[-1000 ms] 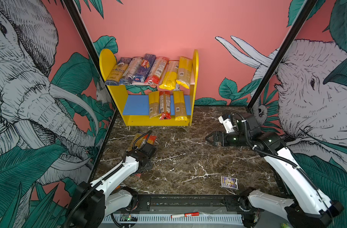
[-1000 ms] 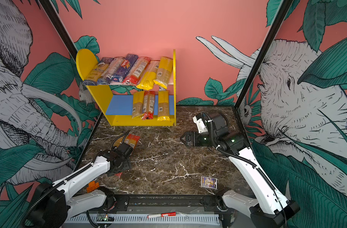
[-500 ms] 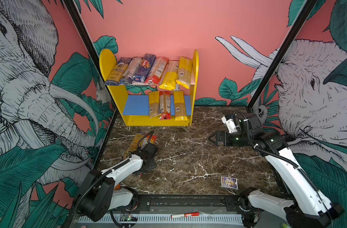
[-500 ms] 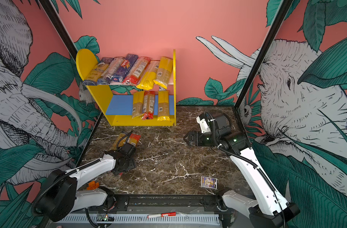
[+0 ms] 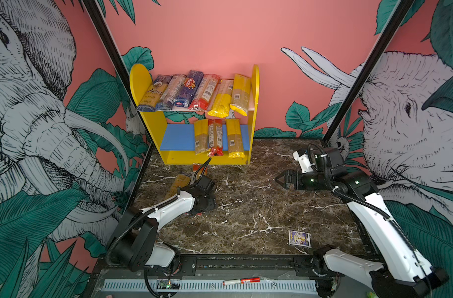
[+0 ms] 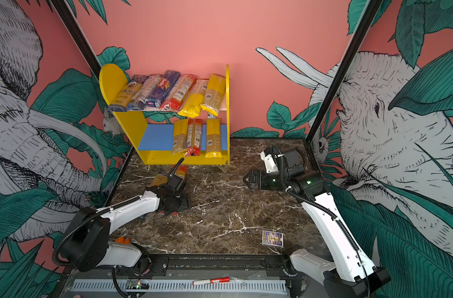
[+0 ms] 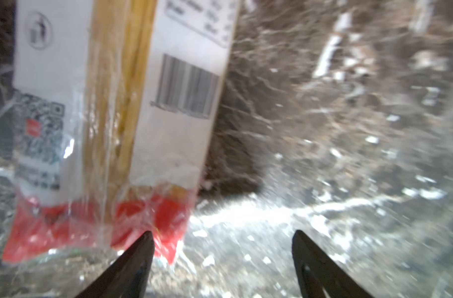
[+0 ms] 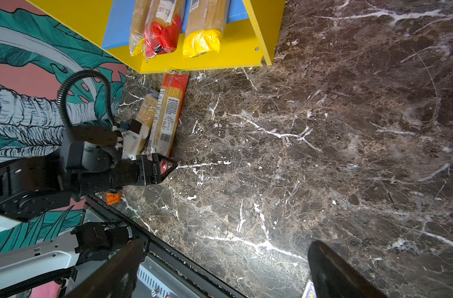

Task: Arrange pasta packages on shelves
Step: Move the pasta bag to the middle-left of the table, then pick up the pasta bag from the middle-left of the table.

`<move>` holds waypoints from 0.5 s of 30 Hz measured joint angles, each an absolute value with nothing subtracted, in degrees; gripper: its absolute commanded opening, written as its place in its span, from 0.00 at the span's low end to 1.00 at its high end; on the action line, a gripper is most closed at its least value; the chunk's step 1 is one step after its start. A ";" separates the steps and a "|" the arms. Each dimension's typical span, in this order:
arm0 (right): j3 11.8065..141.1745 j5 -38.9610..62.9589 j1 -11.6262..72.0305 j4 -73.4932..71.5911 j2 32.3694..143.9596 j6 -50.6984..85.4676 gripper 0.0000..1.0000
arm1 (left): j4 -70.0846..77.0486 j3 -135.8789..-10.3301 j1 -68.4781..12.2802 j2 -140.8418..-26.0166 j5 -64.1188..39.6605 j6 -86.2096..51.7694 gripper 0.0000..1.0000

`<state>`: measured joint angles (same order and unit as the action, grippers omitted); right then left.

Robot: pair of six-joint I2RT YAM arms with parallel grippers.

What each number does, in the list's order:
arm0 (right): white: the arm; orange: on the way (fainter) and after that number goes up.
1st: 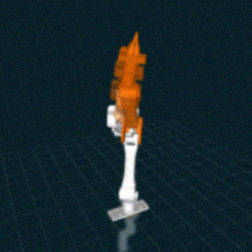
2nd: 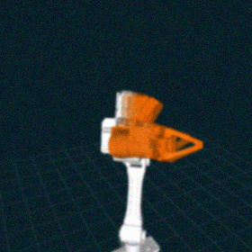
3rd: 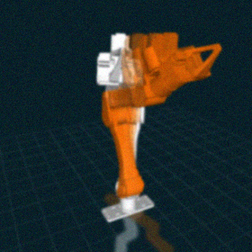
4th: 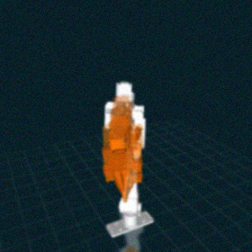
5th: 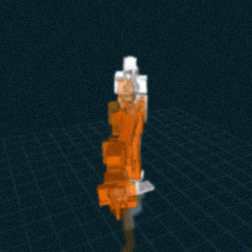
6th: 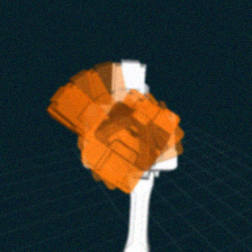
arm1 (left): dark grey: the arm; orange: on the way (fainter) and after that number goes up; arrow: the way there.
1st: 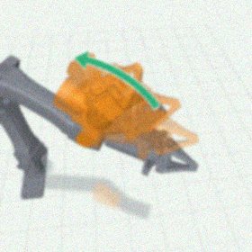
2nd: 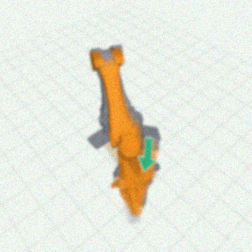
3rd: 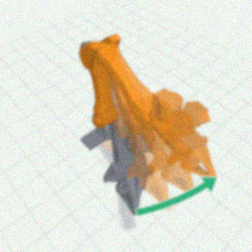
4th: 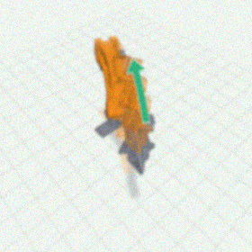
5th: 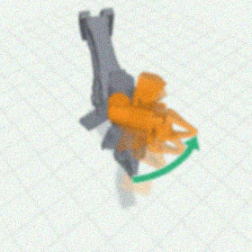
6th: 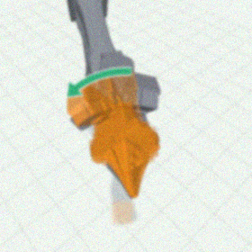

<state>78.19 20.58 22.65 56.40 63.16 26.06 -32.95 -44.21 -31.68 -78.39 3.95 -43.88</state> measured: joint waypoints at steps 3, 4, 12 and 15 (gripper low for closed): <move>78.19 20.67 22.44 56.36 63.37 26.06 0.99 | -35.92 -46.11 -30.57 -74.61 4.69 -40.97 0.89; 78.19 20.84 22.35 56.27 63.59 26.06 0.99 | -36.60 -46.72 -29.65 -73.84 5.08 -39.90 0.90; 79.64 21.91 22.33 55.07 67.18 26.13 0.99 | -37.34 -50.22 -25.67 -79.46 7.40 -32.67 0.96; 81.38 21.74 22.28 54.94 68.34 26.11 0.99 | -36.67 -51.44 -24.58 -83.57 7.99 -30.65 0.97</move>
